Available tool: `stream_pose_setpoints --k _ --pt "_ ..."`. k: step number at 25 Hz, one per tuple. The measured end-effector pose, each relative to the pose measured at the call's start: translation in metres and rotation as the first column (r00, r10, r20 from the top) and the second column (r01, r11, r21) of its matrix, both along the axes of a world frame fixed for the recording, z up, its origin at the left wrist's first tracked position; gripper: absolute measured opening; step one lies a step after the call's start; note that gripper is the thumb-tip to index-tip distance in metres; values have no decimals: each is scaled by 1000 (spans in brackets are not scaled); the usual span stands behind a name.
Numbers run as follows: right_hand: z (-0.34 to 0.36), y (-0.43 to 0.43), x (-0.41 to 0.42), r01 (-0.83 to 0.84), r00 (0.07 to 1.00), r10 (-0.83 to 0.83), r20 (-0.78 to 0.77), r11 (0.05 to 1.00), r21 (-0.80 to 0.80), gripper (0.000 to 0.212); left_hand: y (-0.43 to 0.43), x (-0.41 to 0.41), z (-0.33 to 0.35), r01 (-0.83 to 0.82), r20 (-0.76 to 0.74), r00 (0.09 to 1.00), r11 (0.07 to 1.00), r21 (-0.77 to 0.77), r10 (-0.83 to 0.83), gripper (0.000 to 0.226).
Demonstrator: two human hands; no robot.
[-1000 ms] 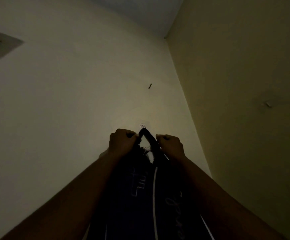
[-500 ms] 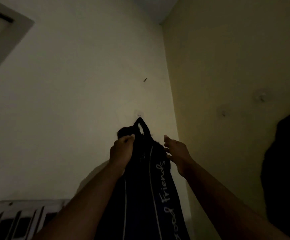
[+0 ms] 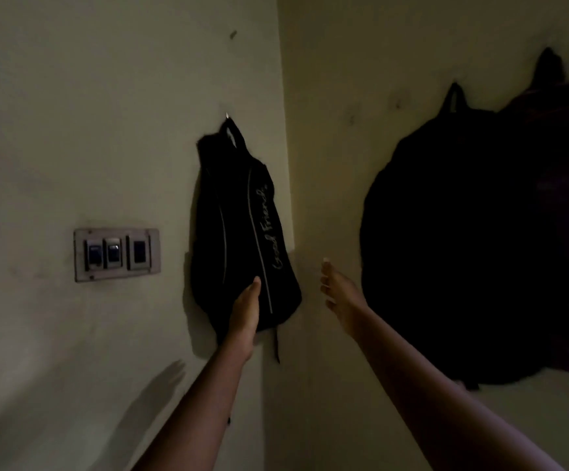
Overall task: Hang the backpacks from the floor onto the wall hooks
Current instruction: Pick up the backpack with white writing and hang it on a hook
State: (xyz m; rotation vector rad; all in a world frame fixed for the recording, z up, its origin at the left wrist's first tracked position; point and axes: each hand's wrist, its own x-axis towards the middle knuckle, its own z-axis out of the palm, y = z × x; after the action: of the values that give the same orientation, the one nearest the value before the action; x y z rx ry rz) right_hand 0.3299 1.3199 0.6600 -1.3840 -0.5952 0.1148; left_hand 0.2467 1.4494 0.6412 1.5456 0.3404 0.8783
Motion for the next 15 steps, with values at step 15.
stream_pose_setpoints --k 15 --pt "-225 -256 -226 94 893 -173 -416 975 -203 66 -226 -203 -226 177 -307 921 960 -218 -239 52"
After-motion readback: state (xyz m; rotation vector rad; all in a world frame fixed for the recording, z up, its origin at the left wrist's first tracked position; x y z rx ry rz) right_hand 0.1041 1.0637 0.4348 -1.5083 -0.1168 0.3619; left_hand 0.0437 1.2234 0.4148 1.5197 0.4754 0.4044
